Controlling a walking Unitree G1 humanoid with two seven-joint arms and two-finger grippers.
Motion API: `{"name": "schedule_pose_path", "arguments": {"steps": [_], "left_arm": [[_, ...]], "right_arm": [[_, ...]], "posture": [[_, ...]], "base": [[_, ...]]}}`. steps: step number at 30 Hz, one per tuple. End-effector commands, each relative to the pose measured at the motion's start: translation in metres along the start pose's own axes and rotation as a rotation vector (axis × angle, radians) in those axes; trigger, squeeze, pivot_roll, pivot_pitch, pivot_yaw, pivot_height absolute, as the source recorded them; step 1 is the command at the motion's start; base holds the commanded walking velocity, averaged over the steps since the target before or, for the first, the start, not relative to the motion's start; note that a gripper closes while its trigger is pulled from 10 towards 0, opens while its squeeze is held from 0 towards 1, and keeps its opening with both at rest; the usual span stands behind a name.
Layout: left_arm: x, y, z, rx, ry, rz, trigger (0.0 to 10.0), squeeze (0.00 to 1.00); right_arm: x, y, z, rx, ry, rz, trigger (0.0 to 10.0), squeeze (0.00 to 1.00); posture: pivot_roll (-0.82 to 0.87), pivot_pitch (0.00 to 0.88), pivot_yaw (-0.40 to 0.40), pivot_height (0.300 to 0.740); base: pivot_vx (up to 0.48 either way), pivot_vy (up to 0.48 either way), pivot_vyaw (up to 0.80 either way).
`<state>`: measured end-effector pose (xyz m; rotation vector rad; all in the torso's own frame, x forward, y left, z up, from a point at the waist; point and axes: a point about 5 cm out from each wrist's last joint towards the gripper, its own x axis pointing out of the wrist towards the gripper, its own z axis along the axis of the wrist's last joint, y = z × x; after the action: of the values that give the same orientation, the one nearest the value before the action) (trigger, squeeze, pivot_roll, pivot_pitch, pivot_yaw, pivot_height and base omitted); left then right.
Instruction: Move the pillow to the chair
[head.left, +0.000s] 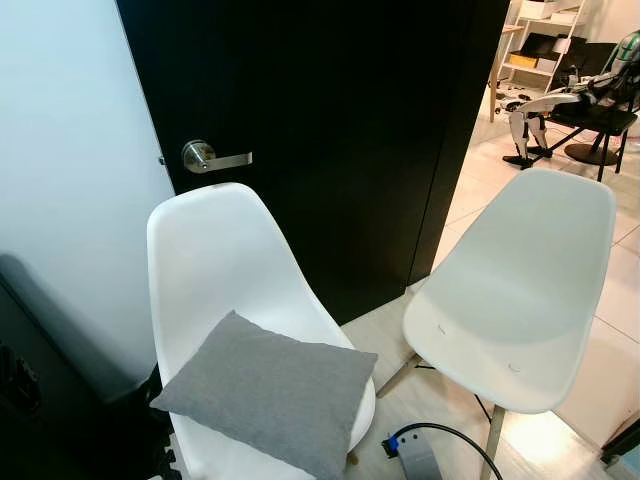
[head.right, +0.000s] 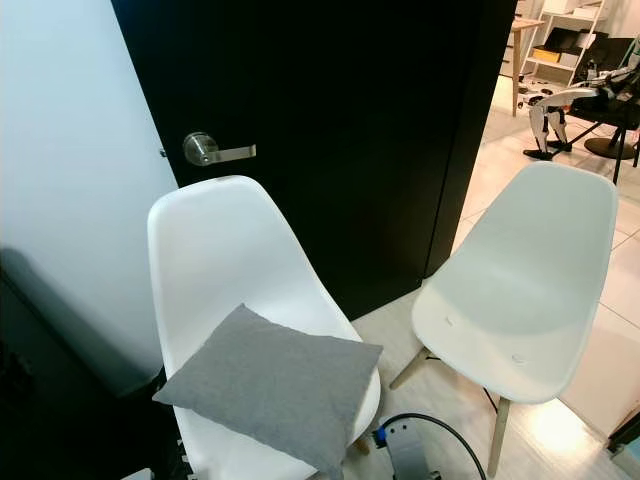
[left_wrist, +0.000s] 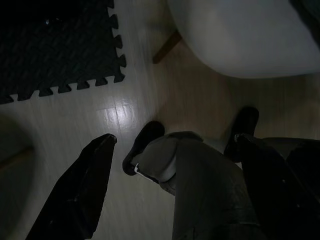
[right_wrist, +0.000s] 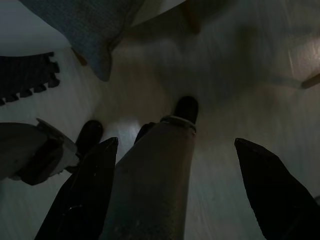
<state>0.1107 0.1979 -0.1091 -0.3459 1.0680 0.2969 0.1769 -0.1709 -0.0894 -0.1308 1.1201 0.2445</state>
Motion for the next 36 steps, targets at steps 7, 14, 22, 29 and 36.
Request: {"name": "schedule_pose_path", "arguments": {"steps": [7,14,22,29,36], "left_arm": [[-0.001,-0.001,-0.009,0.002,0.038,0.004,10.0,0.0],[0.0,-0.006,-0.011,0.013,0.059,-0.013,10.0,0.0],[0.001,-0.011,-0.008,0.054,0.067,-0.032,10.0,0.0],[0.001,-0.012,-0.006,0.065,0.066,-0.032,10.0,0.0],[0.001,-0.011,-0.008,0.072,0.076,-0.03,10.0,0.0]], "right_arm": [[-0.002,-0.011,0.003,-0.043,-0.004,-0.088,10.0,0.0],[-0.002,-0.014,0.002,-0.06,0.001,-0.11,10.0,0.0],[-0.004,-0.02,0.0,-0.061,0.005,-0.132,10.0,0.0],[-0.004,-0.021,0.002,-0.072,0.001,-0.134,10.0,0.0],[-0.004,-0.022,0.005,-0.076,-0.005,-0.138,10.0,0.0]], "posture": [[-0.03,0.026,-0.038,0.74],[-0.04,0.018,-0.043,0.74],[-0.04,0.007,-0.041,0.74],[-0.04,0.0,-0.044,0.74],[-0.03,0.0,-0.05,0.74]], "base": [[0.0,0.0,0.0],[0.0,0.0,0.0],[0.0,0.0,0.0],[-0.176,0.0,0.0],[-0.271,0.0,0.0]]}}
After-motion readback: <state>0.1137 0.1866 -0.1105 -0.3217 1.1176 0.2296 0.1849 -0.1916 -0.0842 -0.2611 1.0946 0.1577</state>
